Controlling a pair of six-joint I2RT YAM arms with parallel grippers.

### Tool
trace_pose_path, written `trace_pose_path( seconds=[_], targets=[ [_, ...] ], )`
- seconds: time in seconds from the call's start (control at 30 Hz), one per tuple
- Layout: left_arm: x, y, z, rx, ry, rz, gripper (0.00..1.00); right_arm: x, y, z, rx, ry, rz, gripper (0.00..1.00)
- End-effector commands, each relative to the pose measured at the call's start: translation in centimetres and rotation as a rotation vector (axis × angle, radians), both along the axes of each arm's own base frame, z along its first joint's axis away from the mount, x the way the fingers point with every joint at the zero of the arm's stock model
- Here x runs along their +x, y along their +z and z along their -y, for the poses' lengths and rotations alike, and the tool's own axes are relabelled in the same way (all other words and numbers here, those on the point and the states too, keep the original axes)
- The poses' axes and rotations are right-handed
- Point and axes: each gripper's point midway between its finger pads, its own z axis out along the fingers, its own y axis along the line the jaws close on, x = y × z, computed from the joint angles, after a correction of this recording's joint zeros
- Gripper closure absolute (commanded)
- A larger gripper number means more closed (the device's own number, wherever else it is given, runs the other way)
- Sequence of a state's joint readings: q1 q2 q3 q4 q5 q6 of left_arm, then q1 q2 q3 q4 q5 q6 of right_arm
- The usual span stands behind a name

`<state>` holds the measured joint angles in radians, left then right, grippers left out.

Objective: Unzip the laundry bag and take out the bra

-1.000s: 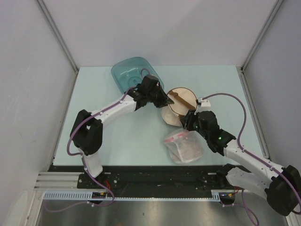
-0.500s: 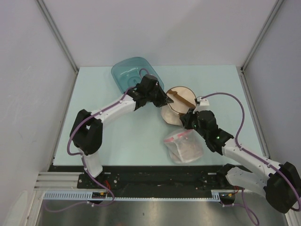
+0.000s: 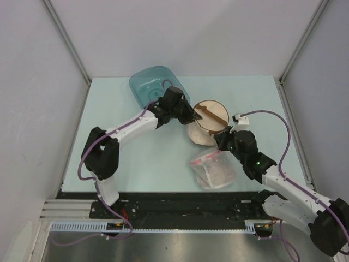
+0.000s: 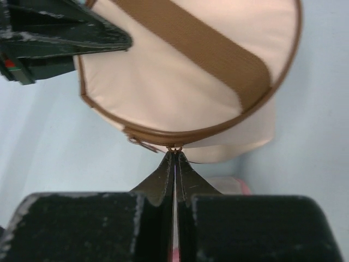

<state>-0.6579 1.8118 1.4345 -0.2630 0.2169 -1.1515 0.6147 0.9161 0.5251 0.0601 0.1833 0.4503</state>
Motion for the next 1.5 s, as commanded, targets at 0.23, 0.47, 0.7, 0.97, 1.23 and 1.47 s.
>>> trace_pose_path(
  seconds=[0.23, 0.47, 0.7, 0.97, 1.23, 1.47],
  targets=[
    [0.0, 3.1, 2.4, -0.063, -0.219, 0.144, 1.0, -0.6, -1.4, 4.9, -0.013, -0.123, -0.066, 1.0],
    [1.6, 1.7, 4.4, 0.039, -0.342, 0.185, 0.81, -0.9, -0.1, 4.4, 0.116, -0.177, -0.134, 1.0],
    [2.5, 3.2, 4.4, 0.091, -0.391, 0.251, 0.07, -0.8, -0.6, 3.4, 0.208, -0.222, -0.198, 1.0],
    [0.0, 5.9, -1.3, 0.198, -0.265, 0.355, 0.0, -0.4, -0.5, 3.0, 0.258, -0.227, -0.224, 1.0],
    [-3.2, 2.3, -1.4, 0.046, -0.189, 0.227, 0.02, -0.1, -0.2, 3.4, 0.251, -0.235, -0.22, 1.0],
    [-6.3, 1.1, 4.1, -0.247, -0.26, 0.162, 0.09, 0.0, 0.0, 3.3, 0.256, -0.228, -0.219, 1.0]
  ],
)
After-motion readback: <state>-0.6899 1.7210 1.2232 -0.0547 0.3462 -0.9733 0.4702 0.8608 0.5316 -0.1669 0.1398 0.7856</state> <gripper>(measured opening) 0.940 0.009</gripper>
